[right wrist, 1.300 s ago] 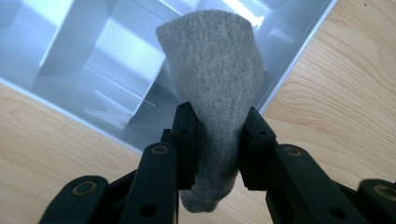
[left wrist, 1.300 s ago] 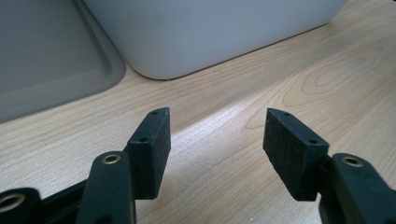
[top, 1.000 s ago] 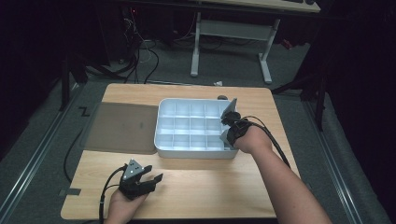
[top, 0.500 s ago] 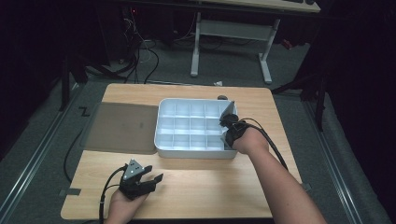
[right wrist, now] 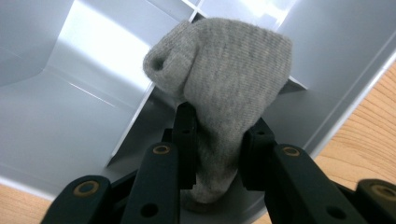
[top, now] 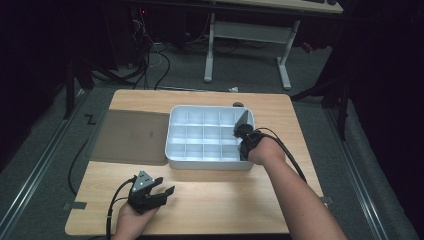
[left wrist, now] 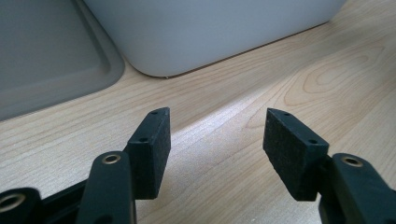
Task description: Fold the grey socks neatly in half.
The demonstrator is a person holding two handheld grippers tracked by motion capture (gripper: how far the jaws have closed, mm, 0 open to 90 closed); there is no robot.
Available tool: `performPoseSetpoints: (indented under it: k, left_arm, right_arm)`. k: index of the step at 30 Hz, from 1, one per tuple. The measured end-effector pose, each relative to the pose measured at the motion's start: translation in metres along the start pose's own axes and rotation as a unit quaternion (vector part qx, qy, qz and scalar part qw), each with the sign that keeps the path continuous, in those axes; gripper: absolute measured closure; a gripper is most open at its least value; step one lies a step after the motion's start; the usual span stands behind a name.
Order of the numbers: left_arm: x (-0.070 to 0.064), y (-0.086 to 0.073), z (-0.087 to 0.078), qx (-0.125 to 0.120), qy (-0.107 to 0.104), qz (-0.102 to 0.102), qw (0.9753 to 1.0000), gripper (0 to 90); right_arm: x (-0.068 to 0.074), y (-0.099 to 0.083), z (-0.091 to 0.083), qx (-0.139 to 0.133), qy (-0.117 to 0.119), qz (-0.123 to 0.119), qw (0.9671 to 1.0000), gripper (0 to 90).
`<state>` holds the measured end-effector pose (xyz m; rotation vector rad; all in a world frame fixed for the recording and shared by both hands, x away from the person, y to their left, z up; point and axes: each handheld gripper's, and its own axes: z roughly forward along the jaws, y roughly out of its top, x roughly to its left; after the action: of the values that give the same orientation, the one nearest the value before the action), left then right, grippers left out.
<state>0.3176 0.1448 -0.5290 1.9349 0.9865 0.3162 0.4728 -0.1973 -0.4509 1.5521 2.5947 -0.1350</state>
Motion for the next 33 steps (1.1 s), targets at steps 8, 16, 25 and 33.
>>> performPoseSetpoints:
  k: [8,16,25,33]
  left_arm:
    - [-0.0005,-0.0002,0.0013,0.001,0.0,0.0,1.0,42.4]
    - [0.0003,-0.0002,0.0012,0.001,0.001,-0.002,1.0,42.4]
    - [0.001,-0.0001,0.0013,0.002,0.0,-0.002,1.0,42.4]
    - [0.0007,0.0,0.0006,0.001,0.0,-0.003,1.0,42.4]
  right_arm:
    - [-0.0001,0.0007,0.0023,0.003,0.001,-0.003,1.0,73.0]
    - [0.0017,0.0038,0.01,0.015,0.001,-0.003,0.9999,73.0]
    - [-0.0003,0.0016,0.0071,0.01,0.01,0.004,0.9999,69.4]
    - [-0.0013,-0.0016,0.0049,0.004,0.031,0.001,0.9995,63.4]
